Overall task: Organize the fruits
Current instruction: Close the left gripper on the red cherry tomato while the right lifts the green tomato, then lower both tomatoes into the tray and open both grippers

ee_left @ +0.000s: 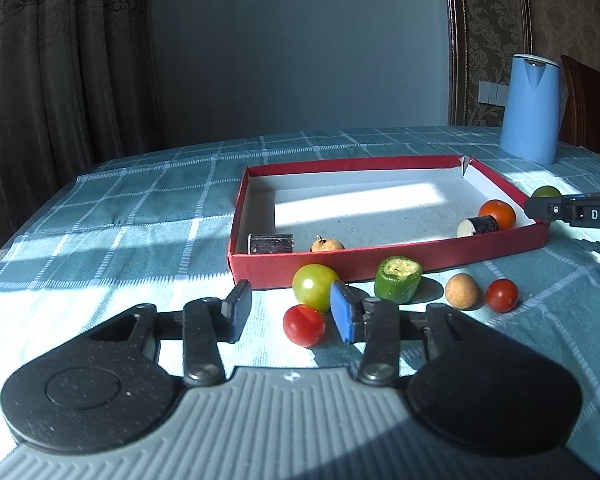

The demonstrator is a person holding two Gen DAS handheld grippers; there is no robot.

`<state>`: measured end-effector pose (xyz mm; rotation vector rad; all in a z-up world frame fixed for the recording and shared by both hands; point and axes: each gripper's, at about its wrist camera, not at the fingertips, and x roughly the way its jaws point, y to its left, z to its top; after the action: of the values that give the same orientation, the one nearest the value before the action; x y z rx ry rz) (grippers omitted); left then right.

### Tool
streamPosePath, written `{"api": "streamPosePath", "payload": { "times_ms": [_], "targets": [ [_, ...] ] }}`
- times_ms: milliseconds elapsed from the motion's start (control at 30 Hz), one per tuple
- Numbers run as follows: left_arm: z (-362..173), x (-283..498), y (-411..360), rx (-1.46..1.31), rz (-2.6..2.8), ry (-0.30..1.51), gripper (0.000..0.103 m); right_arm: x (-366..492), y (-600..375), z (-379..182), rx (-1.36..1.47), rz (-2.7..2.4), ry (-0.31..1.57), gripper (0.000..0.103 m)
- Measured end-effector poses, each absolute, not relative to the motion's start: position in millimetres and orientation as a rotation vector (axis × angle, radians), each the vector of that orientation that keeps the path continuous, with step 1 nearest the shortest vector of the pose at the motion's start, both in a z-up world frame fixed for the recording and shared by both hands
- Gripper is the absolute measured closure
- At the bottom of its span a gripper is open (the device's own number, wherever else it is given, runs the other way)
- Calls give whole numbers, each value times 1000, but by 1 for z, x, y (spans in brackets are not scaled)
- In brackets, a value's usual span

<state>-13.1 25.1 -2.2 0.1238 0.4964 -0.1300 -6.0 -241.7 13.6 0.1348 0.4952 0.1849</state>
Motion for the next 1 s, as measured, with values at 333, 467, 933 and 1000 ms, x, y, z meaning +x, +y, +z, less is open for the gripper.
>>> {"api": "streamPosePath", "payload": {
  "times_ms": [333, 467, 933, 1000],
  "targets": [
    [-16, 0, 19, 166, -121, 592, 81, -10, -237, 11, 124, 197, 497, 70],
    [-14, -3, 16, 184, -112, 571, 81, -12, -234, 11, 108, 196, 493, 70],
    [30, 53, 2, 120, -68, 473, 81, 53, -227, 37, 68, 140, 466, 70],
    [29, 74, -1, 116, -45, 491, 81, 70, -226, 33, 74, 124, 486, 70]
  ]
}}
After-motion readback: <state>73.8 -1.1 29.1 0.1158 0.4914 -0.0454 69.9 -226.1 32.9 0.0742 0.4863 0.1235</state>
